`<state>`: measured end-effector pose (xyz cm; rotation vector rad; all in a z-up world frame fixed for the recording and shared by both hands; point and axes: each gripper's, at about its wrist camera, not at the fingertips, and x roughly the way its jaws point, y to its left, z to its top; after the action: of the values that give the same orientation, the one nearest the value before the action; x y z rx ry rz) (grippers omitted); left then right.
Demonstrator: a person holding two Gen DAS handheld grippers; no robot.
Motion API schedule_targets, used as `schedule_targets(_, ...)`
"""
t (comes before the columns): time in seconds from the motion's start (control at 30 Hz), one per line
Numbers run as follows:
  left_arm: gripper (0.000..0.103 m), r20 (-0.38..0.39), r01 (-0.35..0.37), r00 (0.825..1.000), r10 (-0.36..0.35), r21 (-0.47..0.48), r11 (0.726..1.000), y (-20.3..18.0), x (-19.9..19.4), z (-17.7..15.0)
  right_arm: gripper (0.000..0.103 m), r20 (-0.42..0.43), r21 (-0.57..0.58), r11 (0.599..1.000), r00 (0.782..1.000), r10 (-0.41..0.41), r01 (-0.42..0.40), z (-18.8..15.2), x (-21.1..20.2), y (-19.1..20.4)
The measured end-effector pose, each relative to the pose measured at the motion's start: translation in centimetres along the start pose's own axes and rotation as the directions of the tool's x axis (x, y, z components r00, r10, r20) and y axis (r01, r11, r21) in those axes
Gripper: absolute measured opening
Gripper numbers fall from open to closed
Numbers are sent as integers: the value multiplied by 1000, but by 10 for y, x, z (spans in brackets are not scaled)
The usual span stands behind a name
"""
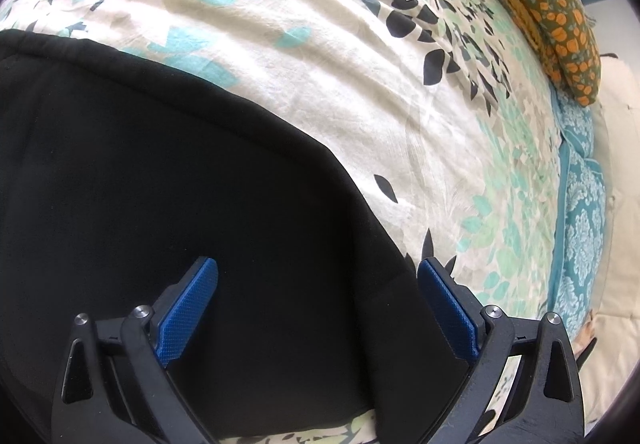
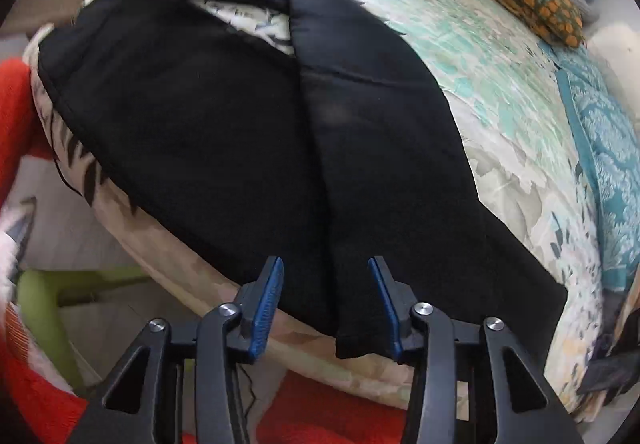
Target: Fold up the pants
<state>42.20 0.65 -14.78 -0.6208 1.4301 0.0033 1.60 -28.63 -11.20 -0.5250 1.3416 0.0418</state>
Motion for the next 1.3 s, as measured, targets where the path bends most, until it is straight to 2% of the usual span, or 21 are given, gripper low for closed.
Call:
schedule_targets(0.03, 100, -4, 8, 1000, -8, -7, 1000, 2, -1, 1, 5, -3, -23, 999, 999, -47, 47, -2, 2, 2)
schedule_targets(0.13, 99, -4, 22, 1000, -23, -32, 999, 9, -4, 9, 5, 49, 13, 994, 993, -110, 109, -11, -18, -10)
schedule_targets(0.3, 97, -4, 31, 1000, -31, -72, 997, 11, -2, 18, 5, 145, 127, 967, 961, -237, 219, -30, -67, -47)
schedule_targets(0.37, 85, -1, 16, 1000, -16, -69, 997, 11, -4, 17, 4, 165, 171, 956, 950, -265, 237, -35, -80, -61)
schedule_targets(0.4, 73, -3, 3, 1000, -3, -68, 998, 12, -4, 18, 4, 175, 192, 951, 945, -278, 244, -35, -87, -66)
schedule_targets(0.53, 9, 5, -22, 1000, 23, -99, 995, 29, -16, 17, 4, 202, 282, 931, 934, -294, 232, -38, -102, -99)
schedule_targets(0.63, 6, 60, 95, 994, -86, -164, 982, 44, -47, 11, 3, 189, 323, 916, 933, -307, 236, -21, -89, -134)
schedule_targets(0.7, 6, 143, 184, 976, -165, -132, 974, 45, -87, -2, 3, 199, 352, 903, 923, -330, 247, -7, -83, -161)
schedule_targets(0.77, 5, 253, 226, 944, -212, -30, 974, 48, -141, -28, 3, 272, 411, 887, 900, -342, 213, -1, -97, -183)
schedule_targets(0.83, 6, 367, 217, 902, -226, 67, 974, 64, -188, -72, 0, 339, 421, 880, 862, -378, 221, -7, -122, -190)
schedule_targets(0.87, 6, 400, 198, 890, -220, 96, 976, 78, -202, -97, 0, 348, 403, 882, 851, -394, 243, -14, -129, -189)
schedule_targets(0.9, 6, 411, 175, 888, -205, 110, 978, 94, -207, -124, 0, 347, 381, 892, 857, -381, 243, -24, -130, -188)
schedule_targets(0.93, 6, 397, 143, 900, -178, 116, 983, 109, -203, -151, 0, 326, 369, 901, 875, -357, 230, -36, -123, -188)
schedule_targets(0.97, 6, 364, 96, 922, -133, 119, 988, 124, -191, -176, 0, 278, 372, 904, 904, -324, 210, -49, -109, -188)
schedule_targets(1.03, 6, 285, 22, 957, -50, 101, 995, 152, -157, -216, 0, 171, 407, 908, 968, -182, 99, -82, -70, -189)
schedule_targets(1.1, 6, 222, -7, 975, -9, 71, 997, 177, -130, -239, 0, 86, 513, 858, 994, -62, 9, -114, -42, -190)
schedule_targets(1.17, 6, 219, 5, 976, -14, 42, 999, 188, -120, -246, 11, 131, 663, 740, 991, 29, -109, -136, -38, -199)
schedule_targets(1.2, 6, 220, 3, 975, -14, 52, 999, 186, -119, -246, 17, 183, 718, 675, 982, 52, -170, -140, -41, -204)
schedule_targets(1.23, 6, 230, -4, 973, -12, 71, 997, 182, -120, -245, 33, 262, 758, 602, 963, 70, -250, -142, -44, -208)
schedule_targets(1.27, 6, 244, -11, 970, -11, 91, 996, 179, -124, -246, 52, 344, 783, 525, 936, 81, -333, -139, -46, -212)
schedule_targets(1.3, 6, 257, -15, 966, -12, 103, 995, 175, -126, -245, 60, 415, 791, 455, 905, 94, -409, -132, -44, -216)
